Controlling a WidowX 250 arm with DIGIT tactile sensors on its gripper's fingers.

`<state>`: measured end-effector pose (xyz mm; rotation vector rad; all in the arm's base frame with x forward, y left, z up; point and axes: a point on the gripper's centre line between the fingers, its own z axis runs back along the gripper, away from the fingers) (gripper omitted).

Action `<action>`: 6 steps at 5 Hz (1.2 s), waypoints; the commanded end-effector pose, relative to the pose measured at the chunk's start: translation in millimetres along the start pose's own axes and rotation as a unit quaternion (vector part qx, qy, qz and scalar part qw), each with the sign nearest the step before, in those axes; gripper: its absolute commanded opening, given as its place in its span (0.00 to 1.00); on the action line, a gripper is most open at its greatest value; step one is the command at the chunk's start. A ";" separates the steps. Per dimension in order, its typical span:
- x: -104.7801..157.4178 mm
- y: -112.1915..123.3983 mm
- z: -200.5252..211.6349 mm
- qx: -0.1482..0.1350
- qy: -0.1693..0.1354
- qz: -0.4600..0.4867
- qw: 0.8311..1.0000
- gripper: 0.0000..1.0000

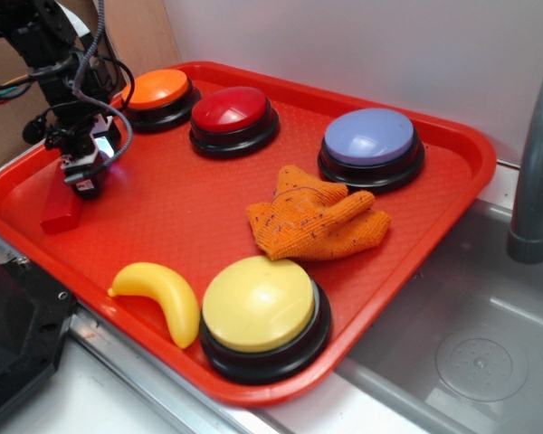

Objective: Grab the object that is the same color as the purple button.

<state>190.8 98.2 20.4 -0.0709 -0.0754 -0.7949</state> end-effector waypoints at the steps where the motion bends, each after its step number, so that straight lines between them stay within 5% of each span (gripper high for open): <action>1: 40.3 -9.0 42.5 0.055 0.023 0.055 0.997 0.00; 2: 73.4 -27.6 84.6 0.056 0.050 0.140 0.987 0.00; 4: 100.0 -52.5 148.3 0.013 0.014 0.301 0.954 0.00; 5: 107.9 -61.1 167.8 0.025 -0.003 0.327 0.945 0.00; 6: 110.3 -65.0 160.8 0.038 0.015 0.361 0.932 0.00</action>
